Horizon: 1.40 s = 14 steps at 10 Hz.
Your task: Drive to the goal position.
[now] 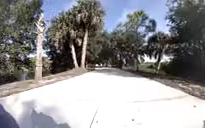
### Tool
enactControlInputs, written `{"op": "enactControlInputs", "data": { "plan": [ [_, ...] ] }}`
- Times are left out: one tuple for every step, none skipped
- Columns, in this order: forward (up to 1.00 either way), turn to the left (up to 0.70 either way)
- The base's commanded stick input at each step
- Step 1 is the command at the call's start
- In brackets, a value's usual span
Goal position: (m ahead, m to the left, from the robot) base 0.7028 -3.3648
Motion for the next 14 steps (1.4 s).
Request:
{"op": "enactControlInputs", "data": {
  "plan": [
    [0.0,-0.45],
    [0.0,-0.45],
    [0.0,-0.45],
    [0.0,-0.45],
    [0.0,-0.45],
    [0.0,-0.45],
    [0.0,-0.45],
    [0.0,-0.45],
    [0.0,-0.45],
    [0.0,-0.45],
    [0.0,-0.45],
    [0.0,-0.45],
    [0.0,-0.45],
    [0.0,-0.45]
  ]
}}
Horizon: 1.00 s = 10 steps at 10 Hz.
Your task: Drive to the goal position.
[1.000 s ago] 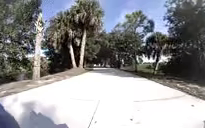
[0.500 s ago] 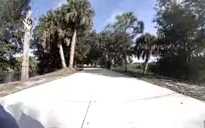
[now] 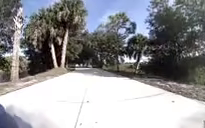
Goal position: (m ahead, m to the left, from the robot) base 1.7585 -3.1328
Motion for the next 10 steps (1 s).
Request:
{"op": "enactControlInputs", "data": {
  "plan": [
    [0.0,-0.45],
    [0.0,-0.45],
    [0.0,-0.45],
    [0.0,-0.45],
    [0.0,-0.45],
    [0.0,-0.45],
    [0.0,-0.45],
    [0.0,-0.45],
    [0.0,-0.45],
    [0.0,-0.45]
  ]
}}
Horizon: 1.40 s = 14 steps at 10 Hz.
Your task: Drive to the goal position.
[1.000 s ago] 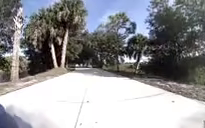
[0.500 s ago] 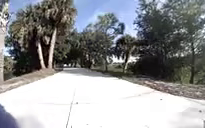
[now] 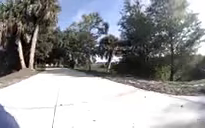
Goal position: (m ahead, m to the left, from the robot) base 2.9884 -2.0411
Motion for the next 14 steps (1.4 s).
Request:
{"op": "enactControlInputs", "data": {
  "plan": [
    [0.0,-0.45],
    [0.0,-0.45],
    [0.0,-0.45],
    [0.0,-0.45],
    [0.0,-0.45],
    [0.0,-0.45],
    [0.0,-0.45],
    [0.0,-0.45],
    [0.0,-0.45],
    [0.0,-0.45],
    [0.0,-0.45],
    [0.0,-0.45],
    [0.0,-0.45],
    [0.0,-0.45]
  ]
}}
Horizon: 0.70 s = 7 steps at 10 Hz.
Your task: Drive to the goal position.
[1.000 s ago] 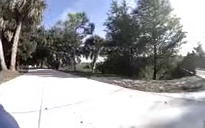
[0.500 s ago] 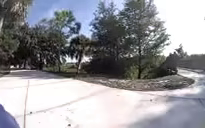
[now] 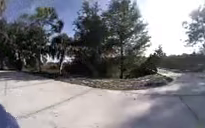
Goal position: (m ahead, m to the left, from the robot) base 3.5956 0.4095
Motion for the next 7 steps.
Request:
{"op": "enactControlInputs", "data": {
  "plan": [
    [0.0,-0.45],
    [0.0,-0.45],
    [0.0,-0.45],
    [0.0,-0.45],
    [0.0,-0.45],
    [0.0,-0.45],
    [0.0,-0.45]
  ]
}}
